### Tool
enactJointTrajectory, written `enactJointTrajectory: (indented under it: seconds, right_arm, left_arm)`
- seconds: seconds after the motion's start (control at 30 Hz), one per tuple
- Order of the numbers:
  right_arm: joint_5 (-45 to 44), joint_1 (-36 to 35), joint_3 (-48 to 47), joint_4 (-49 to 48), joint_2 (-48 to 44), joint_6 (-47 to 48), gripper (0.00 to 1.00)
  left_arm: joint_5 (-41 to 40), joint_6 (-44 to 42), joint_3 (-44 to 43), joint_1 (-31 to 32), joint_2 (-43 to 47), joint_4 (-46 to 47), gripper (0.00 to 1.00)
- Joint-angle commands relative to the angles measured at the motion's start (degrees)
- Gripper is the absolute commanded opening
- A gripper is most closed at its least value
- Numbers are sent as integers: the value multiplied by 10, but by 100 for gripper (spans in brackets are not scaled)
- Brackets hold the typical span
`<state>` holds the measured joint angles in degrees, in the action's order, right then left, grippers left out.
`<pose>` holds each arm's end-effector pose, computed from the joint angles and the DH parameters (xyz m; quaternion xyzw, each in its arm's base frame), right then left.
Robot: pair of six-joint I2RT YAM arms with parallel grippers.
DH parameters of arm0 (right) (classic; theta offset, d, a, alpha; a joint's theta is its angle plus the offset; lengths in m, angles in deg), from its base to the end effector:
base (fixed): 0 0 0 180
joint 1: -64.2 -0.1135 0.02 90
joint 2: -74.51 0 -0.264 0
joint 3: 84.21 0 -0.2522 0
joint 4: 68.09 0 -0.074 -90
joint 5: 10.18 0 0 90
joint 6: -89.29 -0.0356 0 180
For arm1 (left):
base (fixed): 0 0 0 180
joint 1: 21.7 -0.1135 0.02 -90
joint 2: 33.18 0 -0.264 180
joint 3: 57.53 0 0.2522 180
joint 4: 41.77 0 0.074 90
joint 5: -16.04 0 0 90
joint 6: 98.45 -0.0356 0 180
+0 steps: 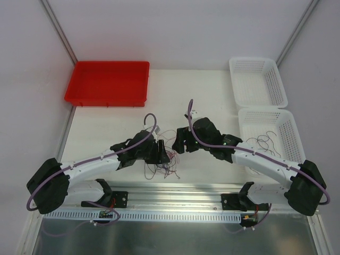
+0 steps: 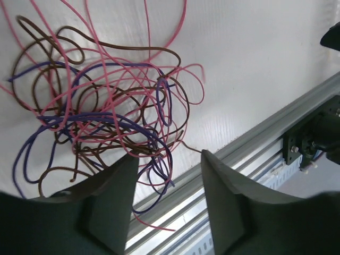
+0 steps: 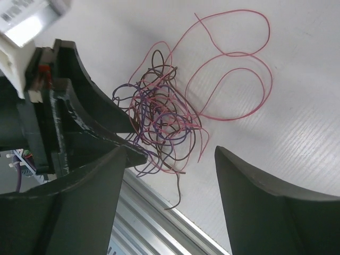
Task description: Untangle the cables
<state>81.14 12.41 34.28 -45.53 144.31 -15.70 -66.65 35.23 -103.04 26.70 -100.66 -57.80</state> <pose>0.1679 0.2146 0.2687 -0.2799 0.8234 0.2800 0.4066 0.1552 -0.1817 0.1957 0.0649 0.8951 -0.3547 0.2624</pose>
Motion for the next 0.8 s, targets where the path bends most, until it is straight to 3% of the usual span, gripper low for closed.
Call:
enactJointTrajectory:
  seconds: [0.0, 0.1, 0.2, 0.43, 0.77]
  right_arm:
    - [-10, -7, -8, -3, -19, -7, 71]
    - [-26, -12, -19, 9, -11, -1, 69]
    - [-26, -22, -32, 17, 8, 5, 66]
    - [-27, -51, -63, 26, 52, 15, 48]
    - [-76, -89, -101, 27, 149, -83, 34]
  left_arm:
    - [-66, 40, 10, 2, 60, -8, 55]
    - [-117, 66, 19, 2, 117, -49, 73]
    - [-163, 81, 26, 1, 166, -98, 80]
    - [-214, 127, 45, 0, 227, -172, 74]
    - [-199, 128, 29, -1, 167, -174, 71]
